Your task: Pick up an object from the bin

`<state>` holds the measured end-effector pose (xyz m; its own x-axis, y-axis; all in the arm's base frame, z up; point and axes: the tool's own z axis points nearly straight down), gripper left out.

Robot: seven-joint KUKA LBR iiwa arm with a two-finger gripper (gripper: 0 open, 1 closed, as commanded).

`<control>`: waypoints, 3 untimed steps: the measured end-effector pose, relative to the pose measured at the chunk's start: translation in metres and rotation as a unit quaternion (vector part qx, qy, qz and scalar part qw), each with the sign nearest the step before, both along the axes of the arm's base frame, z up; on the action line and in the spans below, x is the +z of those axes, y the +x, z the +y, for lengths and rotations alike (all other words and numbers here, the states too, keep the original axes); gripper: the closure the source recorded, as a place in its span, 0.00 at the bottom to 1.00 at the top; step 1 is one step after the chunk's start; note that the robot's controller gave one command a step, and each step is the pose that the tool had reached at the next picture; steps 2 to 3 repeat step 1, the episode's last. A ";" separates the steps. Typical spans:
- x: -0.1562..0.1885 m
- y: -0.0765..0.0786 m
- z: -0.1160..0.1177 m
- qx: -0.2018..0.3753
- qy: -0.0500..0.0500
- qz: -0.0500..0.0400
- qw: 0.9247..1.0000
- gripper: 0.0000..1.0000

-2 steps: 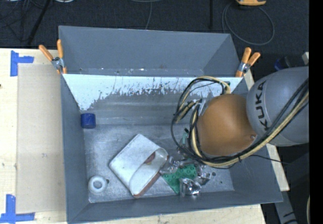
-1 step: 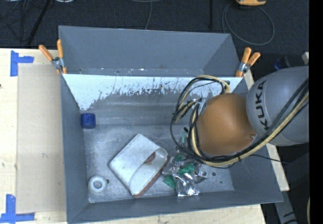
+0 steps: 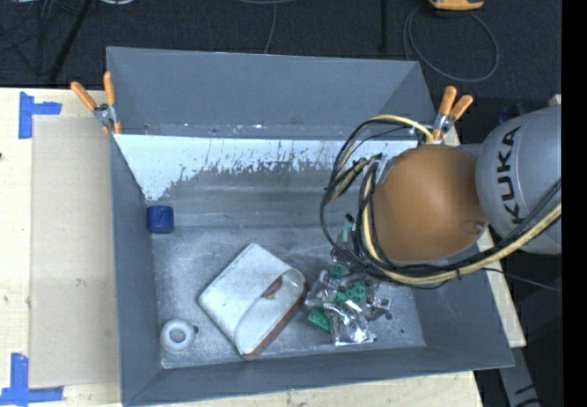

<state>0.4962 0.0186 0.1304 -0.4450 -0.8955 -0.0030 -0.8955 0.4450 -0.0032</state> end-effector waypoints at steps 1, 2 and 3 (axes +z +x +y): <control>0.042 0.001 0.001 -0.002 0.000 0.001 1.000 1.00; 0.042 0.001 0.001 -0.002 0.000 0.001 1.000 1.00; 0.042 0.001 0.001 -0.002 0.000 0.001 1.000 1.00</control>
Offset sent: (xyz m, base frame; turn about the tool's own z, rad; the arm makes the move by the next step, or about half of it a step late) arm 0.0000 0.0001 0.0406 0.0000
